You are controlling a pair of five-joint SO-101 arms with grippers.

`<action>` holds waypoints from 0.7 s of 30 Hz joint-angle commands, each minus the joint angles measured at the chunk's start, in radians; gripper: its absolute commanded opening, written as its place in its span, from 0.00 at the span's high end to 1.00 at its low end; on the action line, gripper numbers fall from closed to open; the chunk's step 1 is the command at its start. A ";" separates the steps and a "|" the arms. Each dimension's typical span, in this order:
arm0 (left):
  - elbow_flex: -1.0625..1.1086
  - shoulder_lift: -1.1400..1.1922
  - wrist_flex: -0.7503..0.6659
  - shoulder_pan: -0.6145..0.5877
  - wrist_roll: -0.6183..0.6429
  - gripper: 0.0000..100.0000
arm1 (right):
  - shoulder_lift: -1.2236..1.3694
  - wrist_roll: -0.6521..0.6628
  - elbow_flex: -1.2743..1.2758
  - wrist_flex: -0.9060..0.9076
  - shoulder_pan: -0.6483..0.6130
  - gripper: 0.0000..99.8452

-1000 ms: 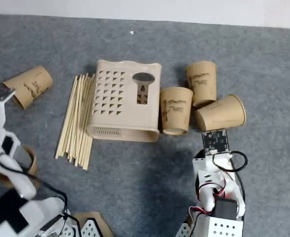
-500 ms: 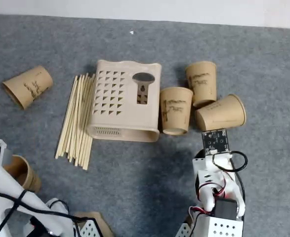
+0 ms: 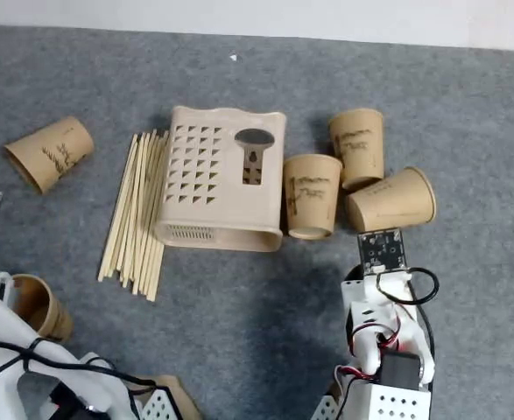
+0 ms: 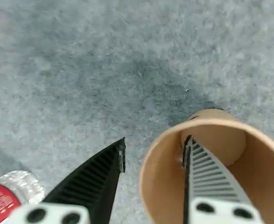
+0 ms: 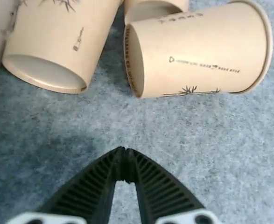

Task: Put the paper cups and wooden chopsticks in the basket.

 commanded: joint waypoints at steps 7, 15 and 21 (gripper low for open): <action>0.127 -0.019 -0.138 0.128 0.009 0.99 | -0.007 0.008 0.117 -0.010 0.012 0.99; -0.027 -0.010 -0.256 0.315 0.316 1.00 | -0.007 0.008 0.117 -0.010 0.012 0.99; -0.217 0.239 -0.256 0.400 0.454 1.00 | -0.007 0.008 0.117 -0.010 0.012 0.99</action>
